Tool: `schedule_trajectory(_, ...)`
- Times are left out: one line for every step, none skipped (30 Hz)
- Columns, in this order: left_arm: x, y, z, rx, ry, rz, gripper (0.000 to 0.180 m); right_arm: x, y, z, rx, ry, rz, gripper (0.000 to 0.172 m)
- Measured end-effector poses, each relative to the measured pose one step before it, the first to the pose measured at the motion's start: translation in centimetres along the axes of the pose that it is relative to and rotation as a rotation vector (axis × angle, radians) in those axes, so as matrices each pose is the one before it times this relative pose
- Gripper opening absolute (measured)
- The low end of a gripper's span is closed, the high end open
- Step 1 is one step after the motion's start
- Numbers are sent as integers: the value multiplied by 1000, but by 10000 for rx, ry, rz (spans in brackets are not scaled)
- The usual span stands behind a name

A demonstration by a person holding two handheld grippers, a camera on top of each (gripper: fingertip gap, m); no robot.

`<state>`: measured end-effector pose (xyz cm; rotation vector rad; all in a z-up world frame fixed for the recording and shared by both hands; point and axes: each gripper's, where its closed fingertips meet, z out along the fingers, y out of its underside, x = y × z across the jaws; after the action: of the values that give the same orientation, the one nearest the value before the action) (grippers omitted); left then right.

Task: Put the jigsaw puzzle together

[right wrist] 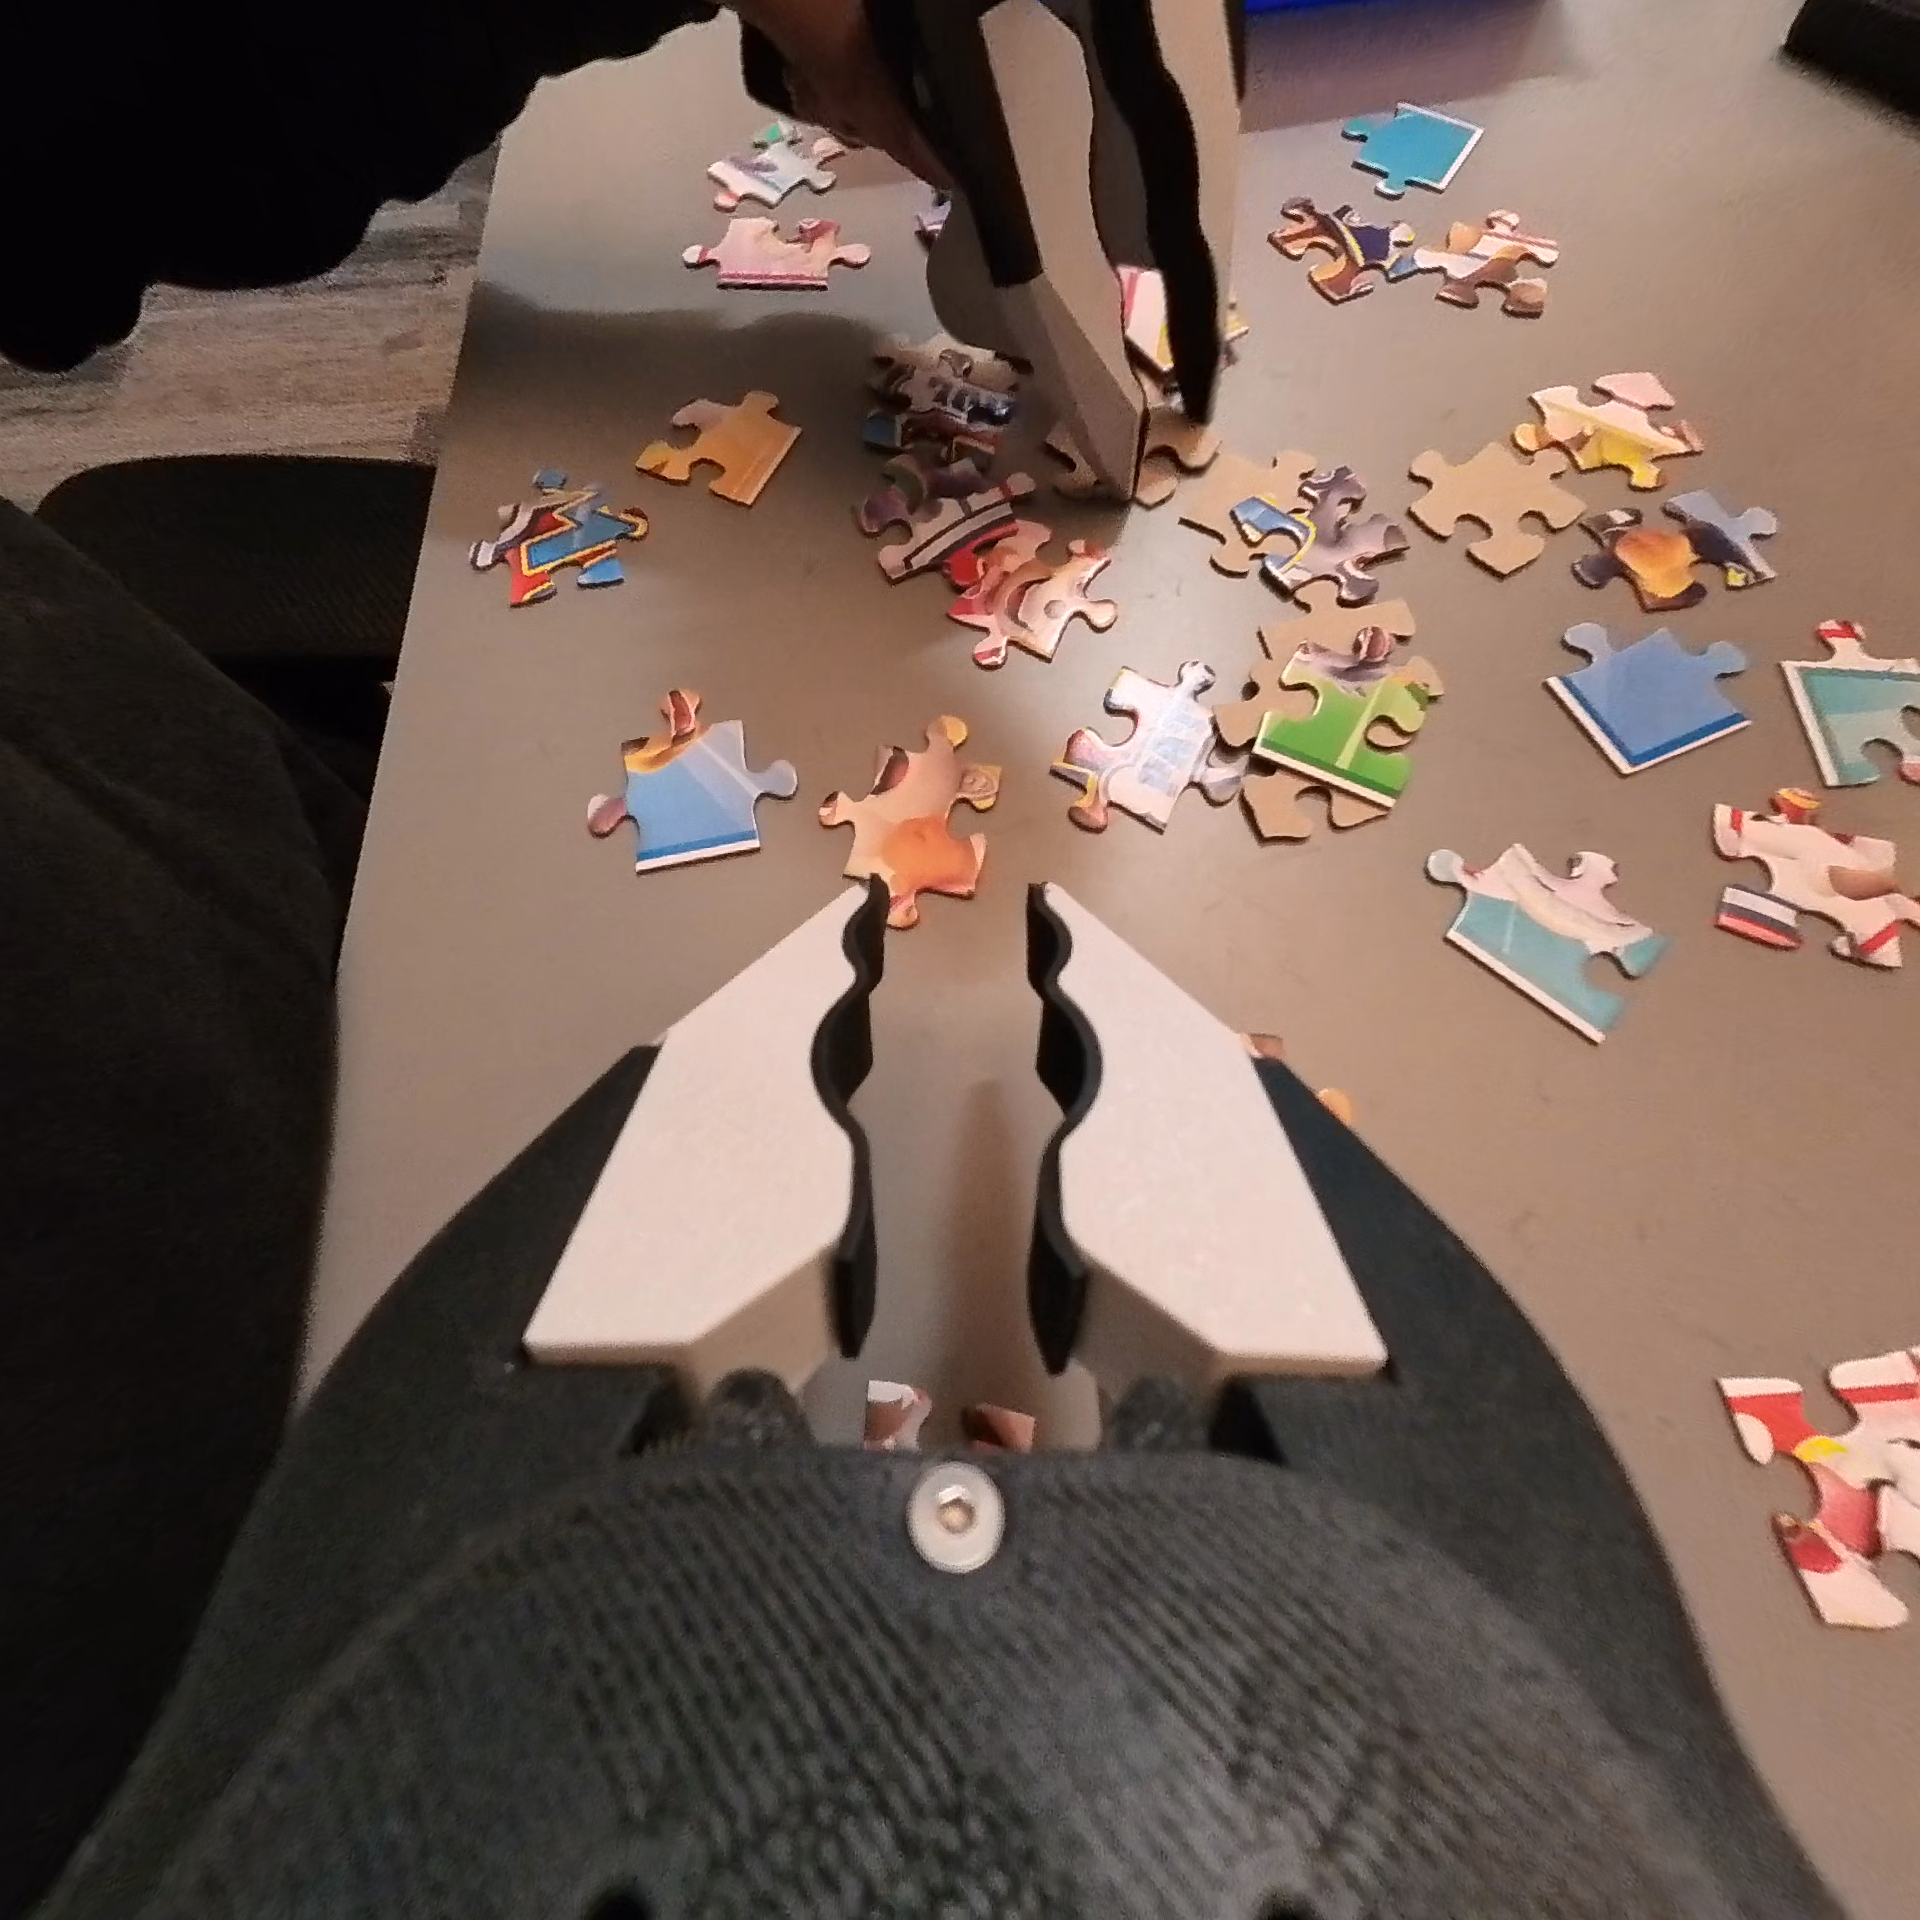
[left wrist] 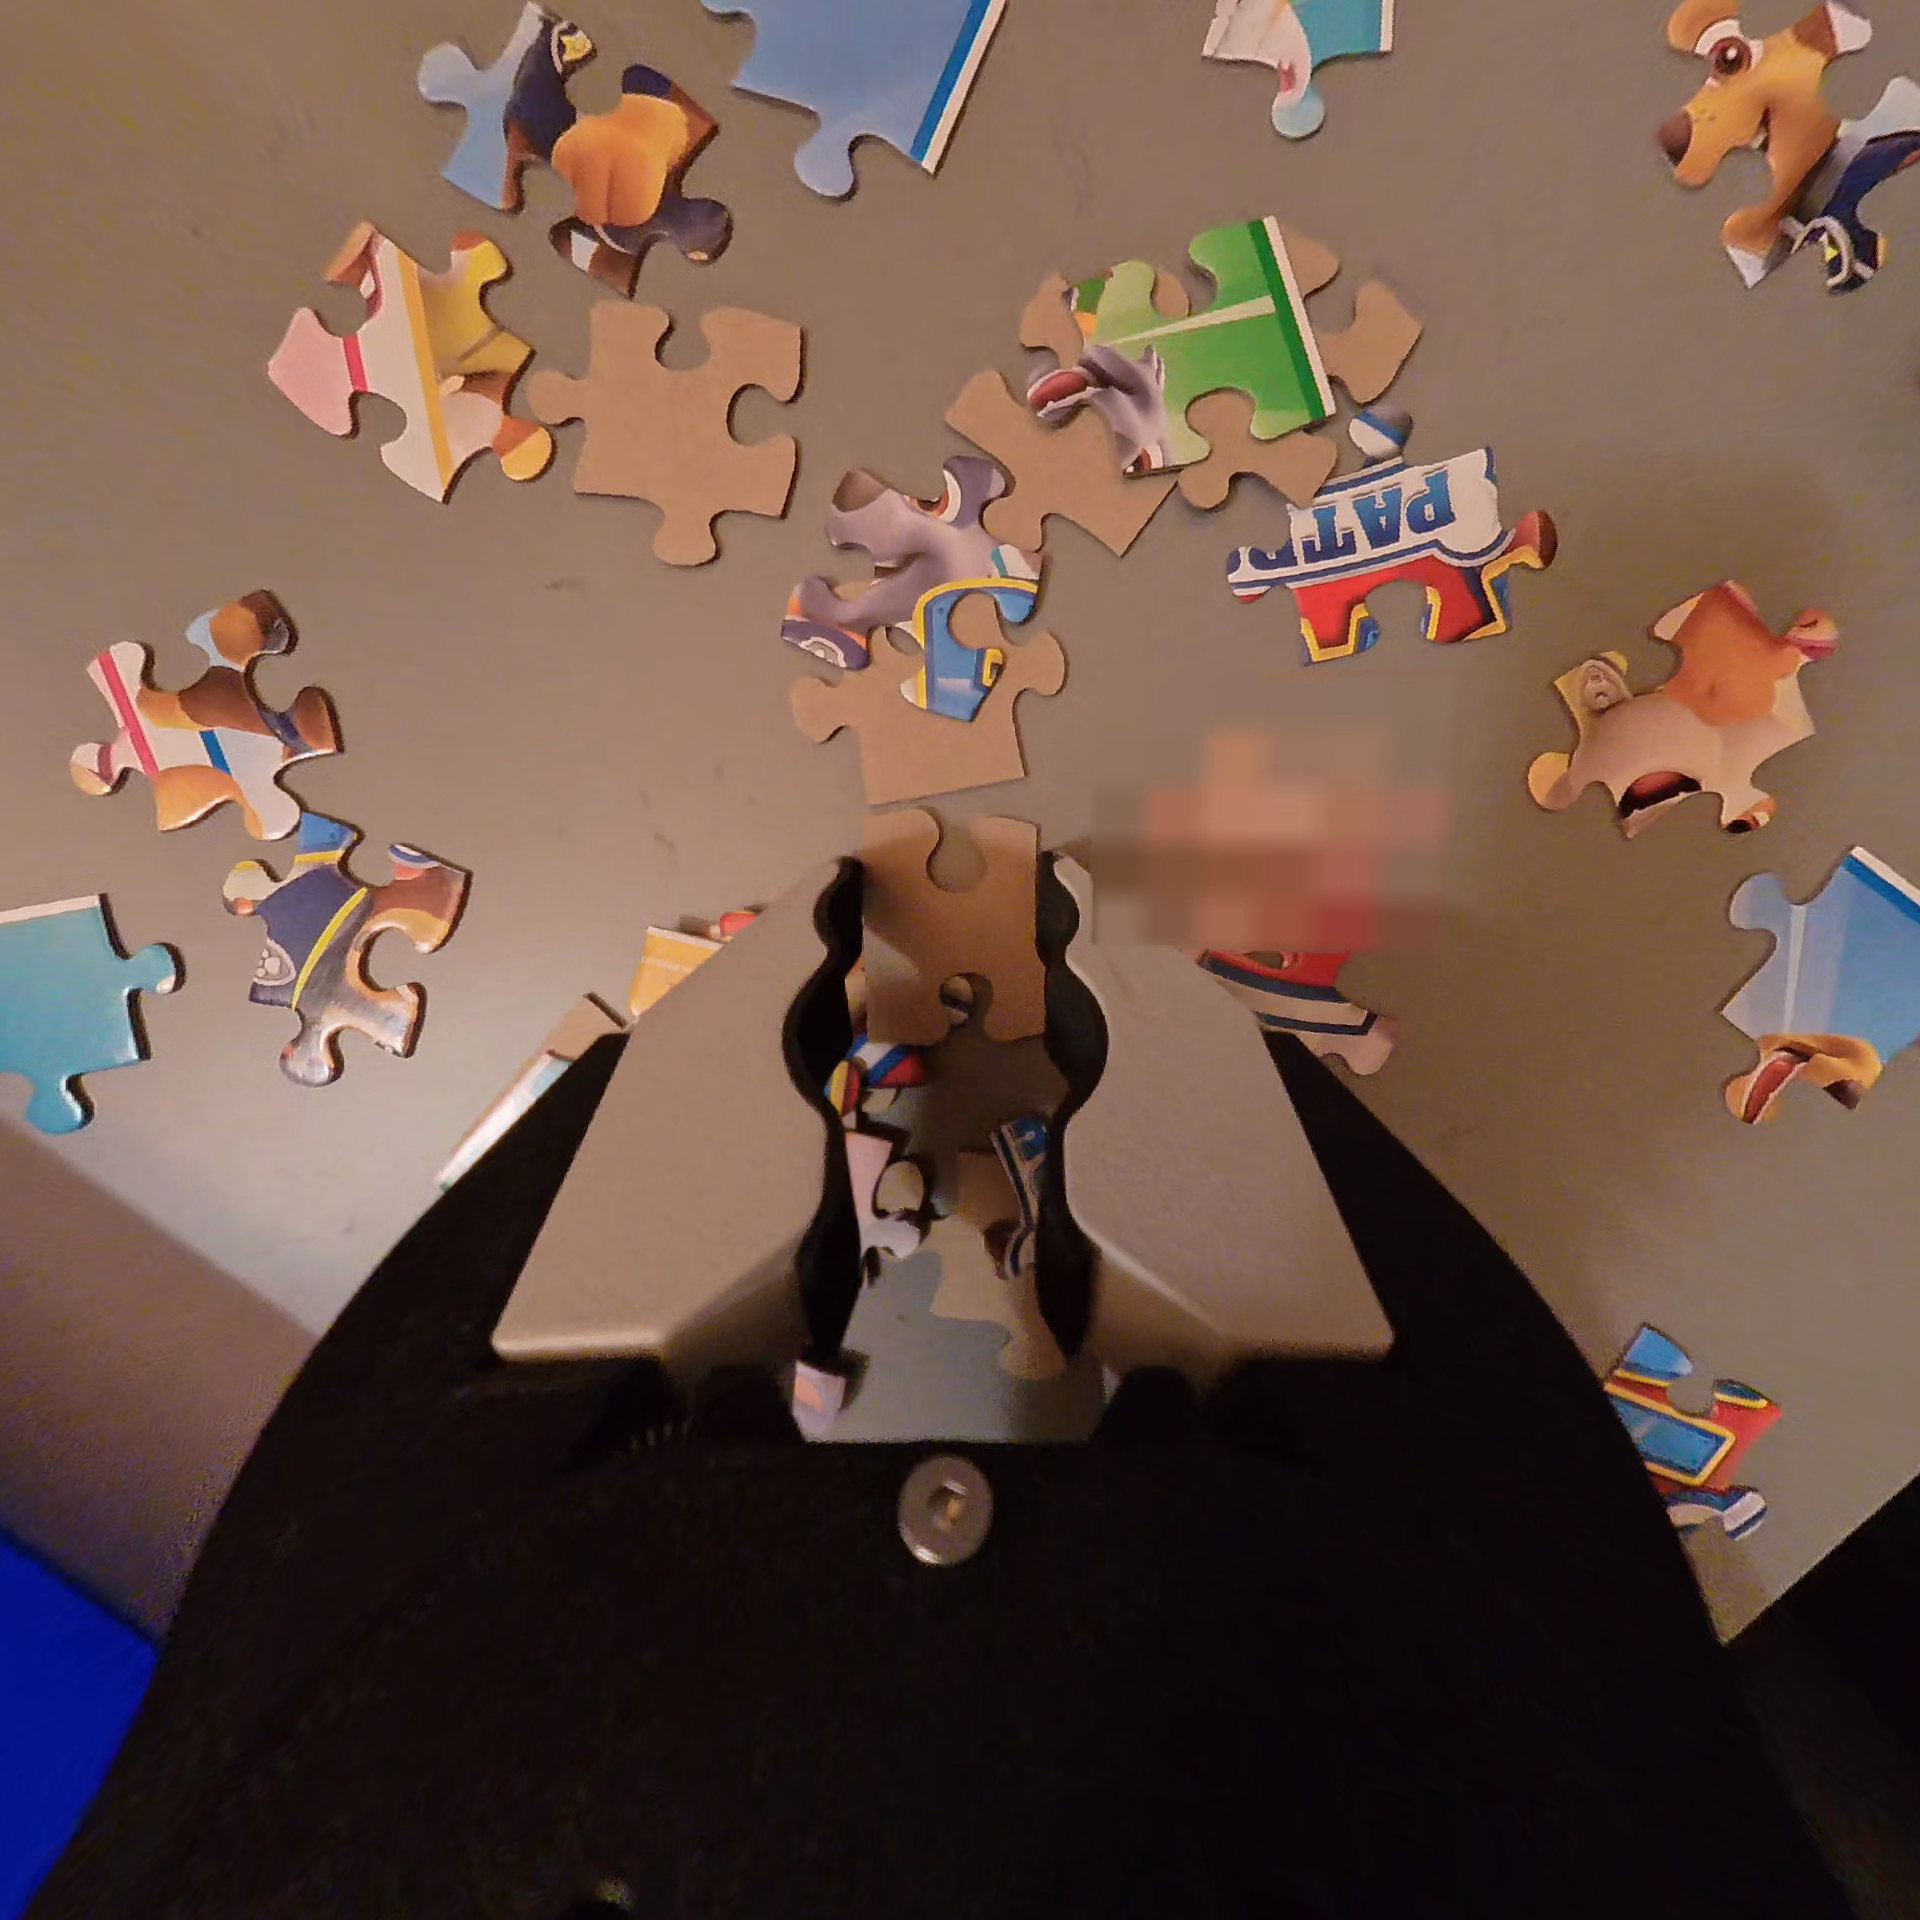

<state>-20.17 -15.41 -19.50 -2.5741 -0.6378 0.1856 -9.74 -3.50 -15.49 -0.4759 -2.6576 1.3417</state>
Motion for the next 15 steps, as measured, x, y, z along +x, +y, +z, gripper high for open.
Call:
schedule_trajectory(12, 48, -40, 27, -33, -49, 32, -11, -13, 22, -5, -16, -16, 26)
schedule_trajectory(22, 67, -51, 33, -11, -29, 32, -26, -34, 20, -5, -13, -26, 25)
schedule_trajectory(77, 57, -59, 45, 12, -23, 32, -27, -50, 21, -3, -7, -30, 25)
schedule_trajectory(133, -20, -102, 97, 54, -48, 31, -11, -60, 11, 3, 3, -29, 25)
schedule_trajectory(186, -112, -163, 153, 80, -88, 31, -6, -81, -9, 16, 11, -26, 25)
schedule_trajectory(256, -295, -251, 258, 121, -113, 31, 13, -124, -6, 33, 20, -21, 25)
schedule_trajectory(311, -489, -345, 370, 173, -166, 31, 34, -167, -24, 55, 33, -18, 25)
schedule_trajectory(456, -702, -415, 494, 281, -247, 31, 53, -252, -38, 92, 48, -24, 25)
schedule_trajectory(710, -966, -465, 644, 444, -340, 31, 59, -368, -45, 143, 66, -36, 25)
schedule_trajectory(988, -1155, -452, 749, 631, -426, 31, 73, -495, -57, 195, 84, -59, 25)
schedule_trajectory(1140, -1185, -391, 755, 743, -510, 31, 97, -609, -78, 237, 113, -98, 25)
schedule_trajectory(1255, -1099, -288, 707, 837, -558, 31, 151, -703, -103, 269, 163, -147, 26)
schedule_trajectory(1315, -876, -138, 569, 875, -540, 31, 163, -752, -126, 284, 185, -200, 28)
schedule_trajectory(1231, -564, 9, 384, 819, -454, 32, 135, -763, -162, 278, 166, -253, 29)
schedule_trajectory(998, -193, 159, 152, 664, -329, 32, 151, -735, -201, 256, 150, -299, 30)
